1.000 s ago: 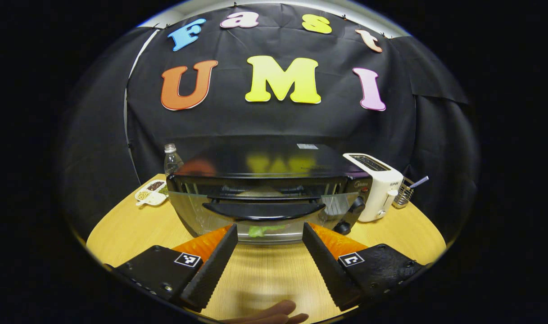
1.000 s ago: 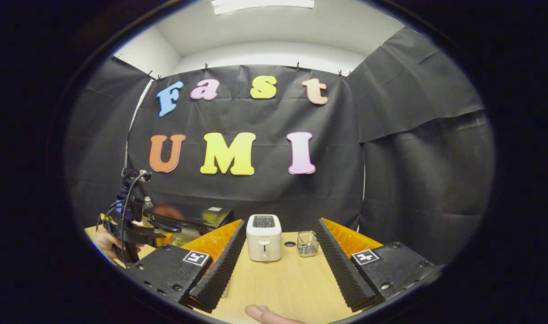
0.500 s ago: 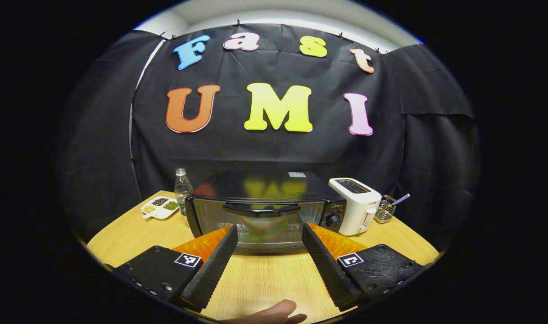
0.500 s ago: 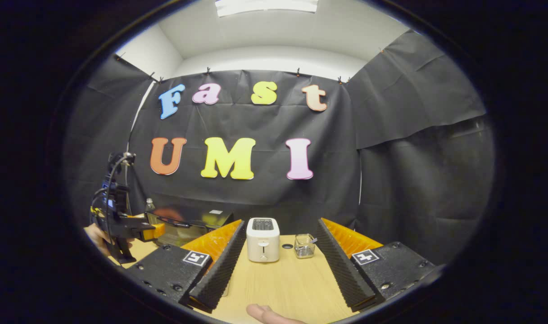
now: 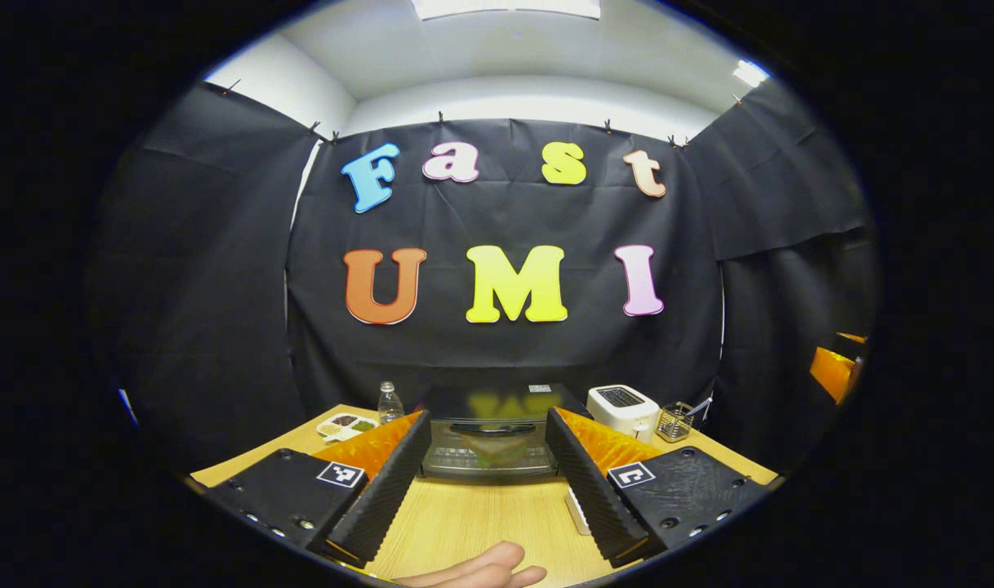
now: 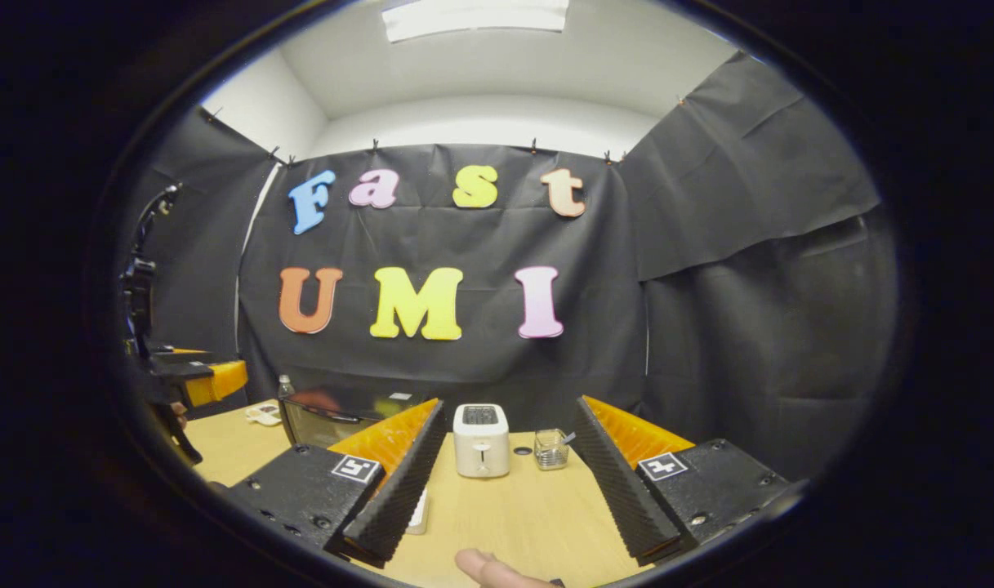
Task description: Open the electric oven with the left hand, put the food in, and close the electric oven.
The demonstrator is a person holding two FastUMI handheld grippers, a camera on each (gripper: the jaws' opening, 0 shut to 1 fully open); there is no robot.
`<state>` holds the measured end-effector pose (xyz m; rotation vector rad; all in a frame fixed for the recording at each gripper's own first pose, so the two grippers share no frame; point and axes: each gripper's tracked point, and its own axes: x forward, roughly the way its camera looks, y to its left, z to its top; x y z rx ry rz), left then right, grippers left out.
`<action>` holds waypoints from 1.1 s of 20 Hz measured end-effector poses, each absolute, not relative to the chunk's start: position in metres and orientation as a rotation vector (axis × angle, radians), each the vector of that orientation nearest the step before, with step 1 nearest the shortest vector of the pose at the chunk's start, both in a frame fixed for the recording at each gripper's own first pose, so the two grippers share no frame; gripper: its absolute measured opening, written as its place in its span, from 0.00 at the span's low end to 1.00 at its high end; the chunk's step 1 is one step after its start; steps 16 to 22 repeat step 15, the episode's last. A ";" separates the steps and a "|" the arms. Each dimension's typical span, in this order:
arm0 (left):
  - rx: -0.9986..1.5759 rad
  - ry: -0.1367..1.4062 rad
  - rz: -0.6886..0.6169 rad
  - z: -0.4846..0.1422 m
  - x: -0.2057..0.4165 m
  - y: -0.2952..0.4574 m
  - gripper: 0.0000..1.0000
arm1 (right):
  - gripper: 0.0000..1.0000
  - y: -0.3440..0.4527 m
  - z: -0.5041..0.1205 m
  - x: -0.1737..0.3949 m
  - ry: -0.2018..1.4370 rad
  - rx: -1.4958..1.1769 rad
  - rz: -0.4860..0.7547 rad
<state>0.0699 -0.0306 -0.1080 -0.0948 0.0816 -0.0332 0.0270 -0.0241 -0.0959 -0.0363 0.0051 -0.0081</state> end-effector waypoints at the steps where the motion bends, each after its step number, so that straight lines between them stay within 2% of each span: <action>1: -0.088 0.089 -0.031 -0.103 0.055 -0.030 0.93 | 1.00 -0.026 -0.093 0.022 0.000 -0.042 -0.007; 6: -0.037 0.047 -0.055 -0.091 0.021 -0.049 0.93 | 1.00 -0.045 -0.077 0.014 -0.060 -0.066 -0.039; 10: -0.058 0.069 -0.060 -0.103 0.034 -0.053 0.93 | 1.00 -0.048 -0.090 0.026 -0.062 -0.052 -0.031; 15: -0.160 0.009 -0.007 -0.094 0.055 -0.038 0.95 | 1.00 -0.048 -0.097 0.054 -0.075 -0.058 -0.010; 22: -0.160 0.009 -0.007 -0.094 0.055 -0.038 0.95 | 1.00 -0.048 -0.097 0.054 -0.075 -0.058 -0.010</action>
